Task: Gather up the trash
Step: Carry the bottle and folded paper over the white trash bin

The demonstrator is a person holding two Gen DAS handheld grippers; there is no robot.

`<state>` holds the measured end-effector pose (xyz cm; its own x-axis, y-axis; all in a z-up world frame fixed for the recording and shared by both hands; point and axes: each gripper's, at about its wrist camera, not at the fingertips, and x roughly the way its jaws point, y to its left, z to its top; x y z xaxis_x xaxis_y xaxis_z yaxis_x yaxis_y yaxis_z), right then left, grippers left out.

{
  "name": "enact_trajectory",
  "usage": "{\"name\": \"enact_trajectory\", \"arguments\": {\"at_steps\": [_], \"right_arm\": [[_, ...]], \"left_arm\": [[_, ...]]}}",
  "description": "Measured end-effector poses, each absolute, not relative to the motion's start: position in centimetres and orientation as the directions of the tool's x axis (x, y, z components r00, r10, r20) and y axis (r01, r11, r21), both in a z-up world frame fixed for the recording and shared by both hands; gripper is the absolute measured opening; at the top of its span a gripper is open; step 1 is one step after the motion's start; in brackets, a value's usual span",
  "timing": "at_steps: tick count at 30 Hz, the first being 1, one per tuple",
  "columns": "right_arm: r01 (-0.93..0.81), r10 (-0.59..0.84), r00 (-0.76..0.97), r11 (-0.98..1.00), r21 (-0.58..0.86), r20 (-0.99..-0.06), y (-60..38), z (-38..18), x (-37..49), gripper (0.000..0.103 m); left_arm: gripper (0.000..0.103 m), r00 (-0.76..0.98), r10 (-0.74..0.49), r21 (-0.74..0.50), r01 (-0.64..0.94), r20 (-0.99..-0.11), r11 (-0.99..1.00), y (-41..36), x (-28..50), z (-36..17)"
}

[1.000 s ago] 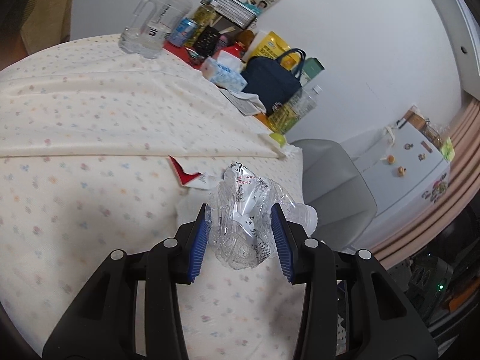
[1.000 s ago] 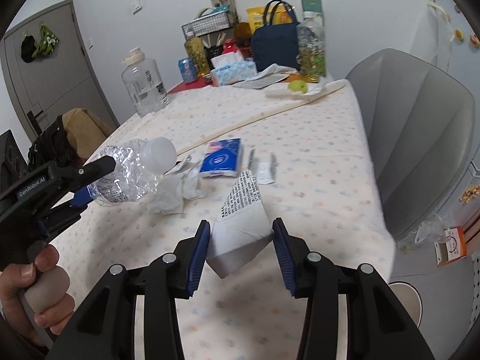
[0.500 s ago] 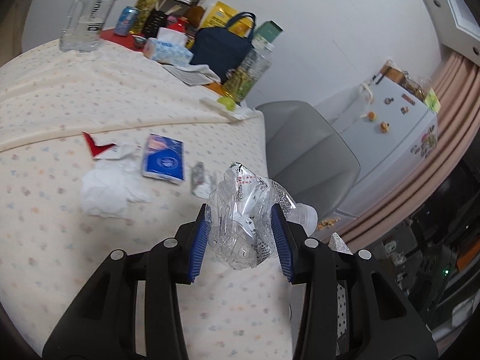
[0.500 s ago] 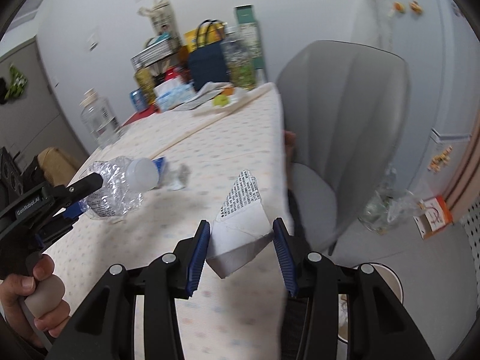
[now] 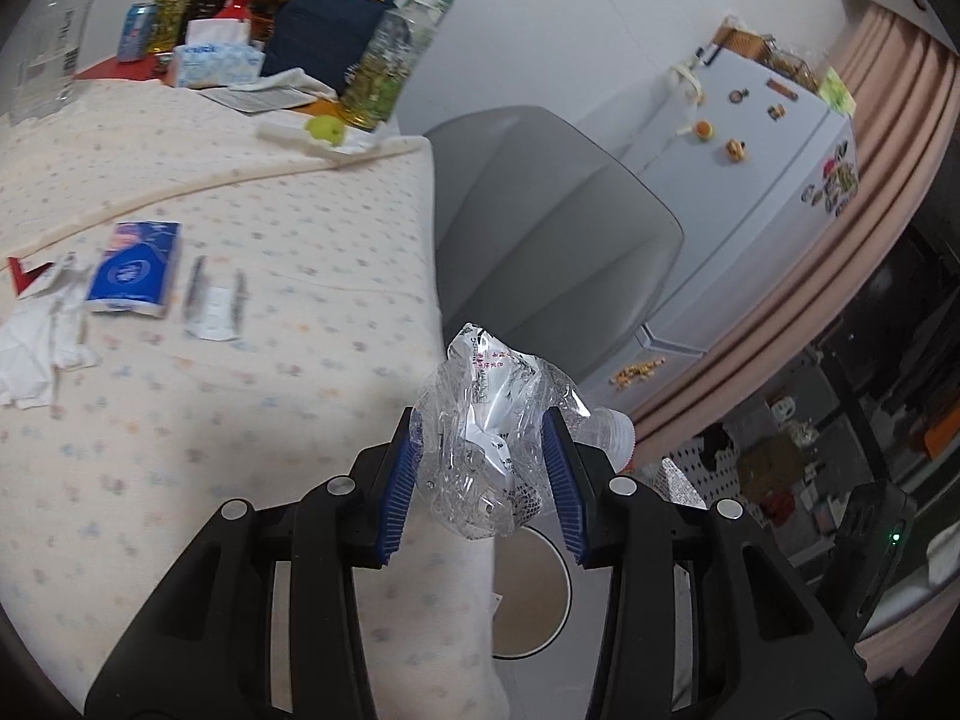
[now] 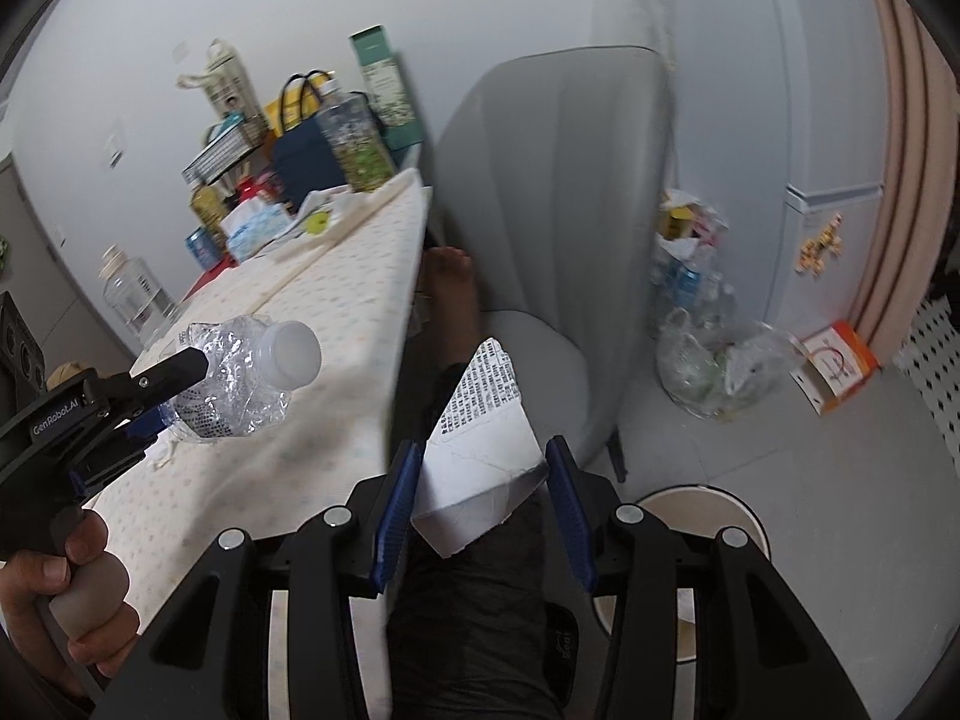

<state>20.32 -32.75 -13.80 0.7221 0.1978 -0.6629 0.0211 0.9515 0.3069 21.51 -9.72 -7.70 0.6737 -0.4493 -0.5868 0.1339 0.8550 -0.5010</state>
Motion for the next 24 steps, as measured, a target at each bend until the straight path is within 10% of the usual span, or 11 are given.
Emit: {"name": "enact_trajectory", "arguments": {"at_steps": [20,24], "right_arm": [[0.219,0.127,0.671,0.908,0.358,-0.731,-43.0,-20.2,20.0,0.045],[0.239,0.146,0.681,0.881,0.407,-0.717,-45.0,-22.9,20.3,0.068]], "left_arm": [[0.041,0.525,-0.486,-0.427,0.238,-0.699,0.872,-22.1,24.7,-11.6],[0.041,0.498,-0.487,-0.424,0.242,-0.718,0.873,-23.4,25.0,-12.5]]}}
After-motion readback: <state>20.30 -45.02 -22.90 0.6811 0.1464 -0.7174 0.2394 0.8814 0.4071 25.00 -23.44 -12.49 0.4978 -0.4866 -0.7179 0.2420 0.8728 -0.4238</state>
